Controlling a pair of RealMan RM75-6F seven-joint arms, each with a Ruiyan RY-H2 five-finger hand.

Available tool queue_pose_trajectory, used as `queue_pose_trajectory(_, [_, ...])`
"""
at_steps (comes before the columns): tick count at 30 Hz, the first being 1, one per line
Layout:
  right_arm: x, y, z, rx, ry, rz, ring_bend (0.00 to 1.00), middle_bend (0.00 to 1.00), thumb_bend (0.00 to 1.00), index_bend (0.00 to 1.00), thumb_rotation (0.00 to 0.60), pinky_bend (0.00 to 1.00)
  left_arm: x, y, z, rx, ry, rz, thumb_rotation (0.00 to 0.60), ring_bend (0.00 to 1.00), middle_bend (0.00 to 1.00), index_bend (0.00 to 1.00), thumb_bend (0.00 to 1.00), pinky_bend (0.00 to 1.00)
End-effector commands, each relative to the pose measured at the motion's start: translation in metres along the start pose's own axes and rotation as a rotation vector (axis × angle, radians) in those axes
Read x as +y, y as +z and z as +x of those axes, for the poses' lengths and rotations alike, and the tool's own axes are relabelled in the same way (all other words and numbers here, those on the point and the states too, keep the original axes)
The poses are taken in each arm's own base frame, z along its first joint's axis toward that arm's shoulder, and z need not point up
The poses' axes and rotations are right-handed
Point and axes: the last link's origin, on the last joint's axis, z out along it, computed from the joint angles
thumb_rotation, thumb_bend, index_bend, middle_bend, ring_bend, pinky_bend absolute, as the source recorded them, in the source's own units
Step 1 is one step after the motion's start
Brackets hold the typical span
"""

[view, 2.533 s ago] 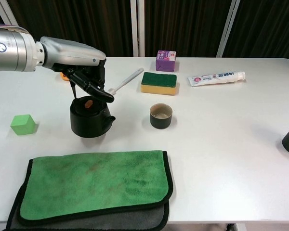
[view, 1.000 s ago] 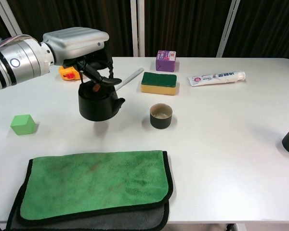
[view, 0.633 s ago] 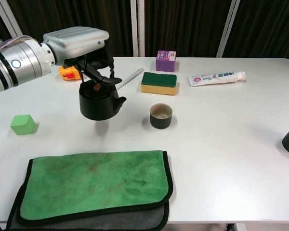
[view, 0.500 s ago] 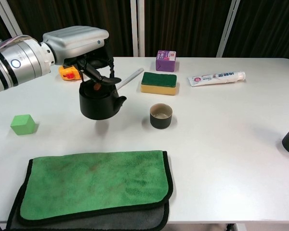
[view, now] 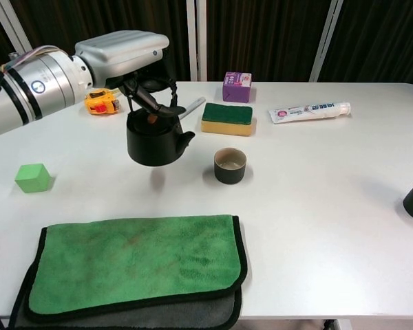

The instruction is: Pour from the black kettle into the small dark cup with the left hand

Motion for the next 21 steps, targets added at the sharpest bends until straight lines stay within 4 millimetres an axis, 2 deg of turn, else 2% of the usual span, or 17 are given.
queue_pose_trajectory(1, [0.0, 0.0, 0.0, -0.001, -0.001, 0.0, 0.0, 0.0, 0.36, 0.0, 0.6, 0.0, 0.006, 0.005, -0.002, 0.005, 0.004, -0.013, 0.508, 0.97, 1.0, 1.0, 0.26, 0.83])
queue_pose_trajectory(7, [0.002, -0.001, 0.0, -0.002, 0.001, -0.005, 0.0, 0.0, 0.36, 0.0, 0.6, 0.0, 0.014, 0.012, -0.007, 0.004, 0.004, -0.035, 0.523, 0.97, 1.0, 1.0, 0.26, 0.83])
queue_pose_trajectory(21, [0.008, -0.002, -0.002, -0.008, 0.006, -0.022, 0.0, 0.0, 0.36, 0.0, 0.6, 0.0, 0.017, 0.026, -0.006, 0.023, 0.0, -0.035, 0.524, 0.97, 1.0, 1.0, 0.26, 0.83])
